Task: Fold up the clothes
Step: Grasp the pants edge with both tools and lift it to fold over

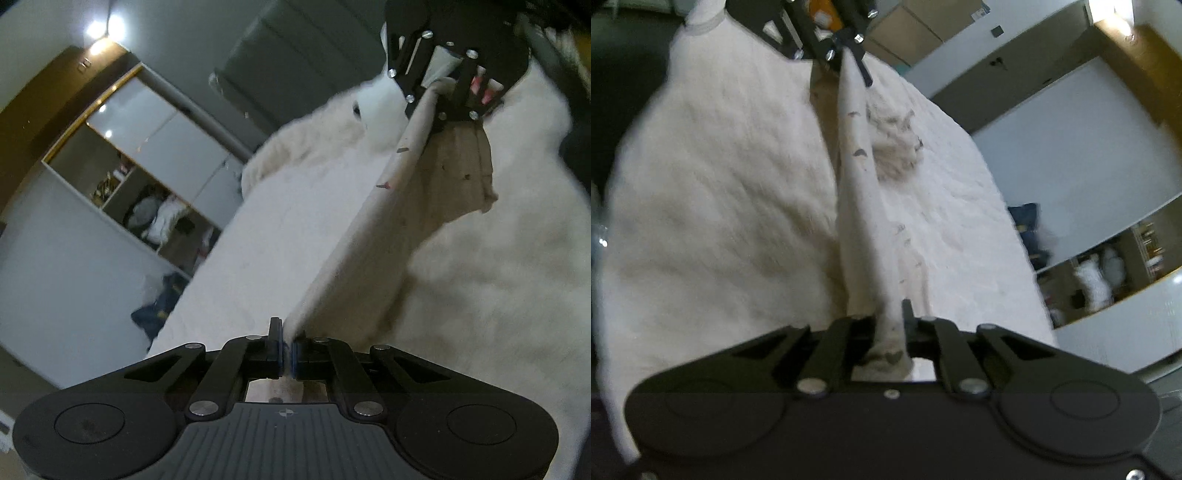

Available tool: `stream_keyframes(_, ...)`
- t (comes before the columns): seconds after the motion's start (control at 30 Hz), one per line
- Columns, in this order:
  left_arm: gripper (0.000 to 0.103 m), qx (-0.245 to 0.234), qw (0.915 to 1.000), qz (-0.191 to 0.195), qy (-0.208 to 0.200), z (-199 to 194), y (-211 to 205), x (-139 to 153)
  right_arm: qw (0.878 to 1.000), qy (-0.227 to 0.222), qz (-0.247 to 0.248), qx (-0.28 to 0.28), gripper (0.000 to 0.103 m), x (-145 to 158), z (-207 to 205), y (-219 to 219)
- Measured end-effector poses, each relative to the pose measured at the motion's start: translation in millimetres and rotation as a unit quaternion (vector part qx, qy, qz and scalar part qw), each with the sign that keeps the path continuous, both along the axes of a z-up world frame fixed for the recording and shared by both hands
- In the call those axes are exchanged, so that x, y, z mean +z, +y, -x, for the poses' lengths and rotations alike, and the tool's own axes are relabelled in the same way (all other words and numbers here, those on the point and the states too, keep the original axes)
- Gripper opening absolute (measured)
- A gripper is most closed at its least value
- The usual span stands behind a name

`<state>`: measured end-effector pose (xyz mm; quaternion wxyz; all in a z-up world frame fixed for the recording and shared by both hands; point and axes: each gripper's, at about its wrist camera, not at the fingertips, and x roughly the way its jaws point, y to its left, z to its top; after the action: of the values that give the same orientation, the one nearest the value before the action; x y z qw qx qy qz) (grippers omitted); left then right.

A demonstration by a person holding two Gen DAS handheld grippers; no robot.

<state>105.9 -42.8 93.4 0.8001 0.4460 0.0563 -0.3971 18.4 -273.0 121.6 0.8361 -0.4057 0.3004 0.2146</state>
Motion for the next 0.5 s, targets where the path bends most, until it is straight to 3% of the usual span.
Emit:
stream_keyframes(0.07,0.003,-0.006,0.9997,0.018,0.018,0,2,42,0.998,0.031,-0.045,-0.009,0.004,52,-4,-13)
stream_keyframes(0.13,0.003,-0.014,0.9983,0.04,0.04,2,7,95,0.99,0.087,-0.112,-0.022,0.004,120,-12,-32)
stream_keyframes(0.23,0.003,-0.028,0.9962,0.049,0.067,0,7,140,0.978,0.132,-0.161,-0.017,0.005,179,-21,-51)
stream_keyframes(0.3,0.003,-0.032,0.9936,0.051,0.095,-9,6,158,0.971,0.149,-0.189,-0.007,0.005,199,-31,-66)
stream_keyframes(0.4,0.003,-0.03,0.9864,0.052,0.153,-38,1,168,0.96,0.169,-0.225,-0.012,0.006,195,-57,-84)
stream_keyframes(0.5,0.004,-0.017,0.9769,0.034,0.21,-83,-13,139,0.947,0.195,-0.254,-0.033,0.006,153,-95,-102)
